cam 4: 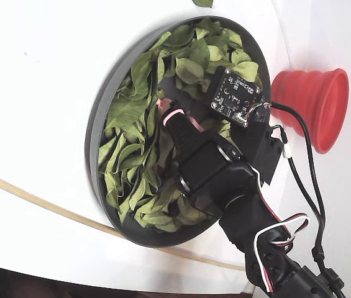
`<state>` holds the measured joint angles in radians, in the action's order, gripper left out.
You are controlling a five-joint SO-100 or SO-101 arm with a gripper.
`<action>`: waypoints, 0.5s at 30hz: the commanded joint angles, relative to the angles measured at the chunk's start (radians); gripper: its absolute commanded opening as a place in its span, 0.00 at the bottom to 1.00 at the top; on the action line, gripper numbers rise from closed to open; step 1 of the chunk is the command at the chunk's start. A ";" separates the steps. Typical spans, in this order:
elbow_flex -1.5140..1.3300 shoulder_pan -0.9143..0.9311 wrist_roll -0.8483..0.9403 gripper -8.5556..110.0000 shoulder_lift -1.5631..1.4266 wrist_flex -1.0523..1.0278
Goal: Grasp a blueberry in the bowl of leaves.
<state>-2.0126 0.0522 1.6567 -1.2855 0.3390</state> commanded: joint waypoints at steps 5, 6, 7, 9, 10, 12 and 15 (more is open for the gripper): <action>0.005 0.023 0.021 0.20 -0.060 0.000; 0.005 0.023 0.023 0.20 -0.057 0.000; 0.006 0.023 0.023 0.20 -0.055 0.000; 0.006 0.023 0.023 0.19 -0.054 0.002; 0.006 0.023 0.023 0.18 -0.052 0.002; 0.008 0.023 0.025 0.18 -0.052 0.003; 0.011 0.023 0.025 0.17 -0.051 0.003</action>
<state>-2.0126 0.0522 1.6766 -1.2855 0.3344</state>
